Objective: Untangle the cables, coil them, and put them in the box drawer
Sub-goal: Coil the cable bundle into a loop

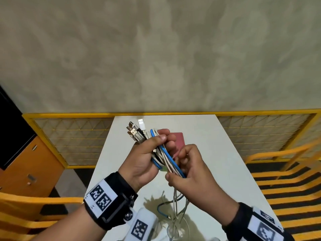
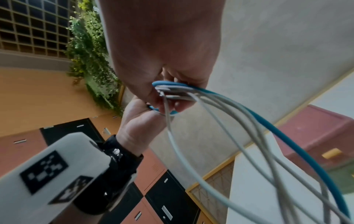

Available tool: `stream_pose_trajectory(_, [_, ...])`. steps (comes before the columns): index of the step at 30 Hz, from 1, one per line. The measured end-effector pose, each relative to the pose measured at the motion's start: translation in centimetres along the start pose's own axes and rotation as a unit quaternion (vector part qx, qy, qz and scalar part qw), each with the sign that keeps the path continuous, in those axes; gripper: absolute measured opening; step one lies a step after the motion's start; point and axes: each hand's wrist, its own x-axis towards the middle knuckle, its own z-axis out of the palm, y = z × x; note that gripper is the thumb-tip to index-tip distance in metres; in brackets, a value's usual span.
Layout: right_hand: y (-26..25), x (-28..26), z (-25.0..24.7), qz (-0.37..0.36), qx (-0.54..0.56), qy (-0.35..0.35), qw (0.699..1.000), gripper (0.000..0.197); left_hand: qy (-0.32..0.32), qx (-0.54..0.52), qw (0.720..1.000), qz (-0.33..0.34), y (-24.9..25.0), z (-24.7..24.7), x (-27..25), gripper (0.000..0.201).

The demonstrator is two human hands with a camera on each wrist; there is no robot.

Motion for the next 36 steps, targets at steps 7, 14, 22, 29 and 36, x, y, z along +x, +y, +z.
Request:
stream_pose_trajectory(7, [3.2, -0.5, 0.4, 0.165, -0.002, -0.248, 0.954, 0.014, -0.102, -0.055, 0.993, 0.002, 3.0, 0.8, -0.3, 0.012])
stream_pose_trajectory(14, [4.2, 1.9, -2.0, 0.160, -0.122, -0.214, 0.956, 0.013, -0.307, -0.014, 0.941, -0.145, 1.6, 0.3, -2.9, 0.031])
stream_pose_trajectory(22, [0.8, 5.3, -4.7, 0.060, -0.440, -0.167, 0.880, 0.012, -0.248, 0.415, 0.831, -0.273, 0.0, -2.1, -3.6, 0.033])
stream_pose_trajectory(29, [-0.5, 5.2, -4.1, 0.055, -0.378, -0.109, 0.918, 0.024, -0.004, 0.499, 0.864, -0.070, -2.8, -3.4, -0.2, 0.029])
stream_pose_trajectory(36, [0.9, 2.6, -1.7, 0.049, -0.242, -0.115, 0.962, 0.031, 0.099, 0.268, 0.958, -0.006, -3.3, -1.7, 1.7, 0.054])
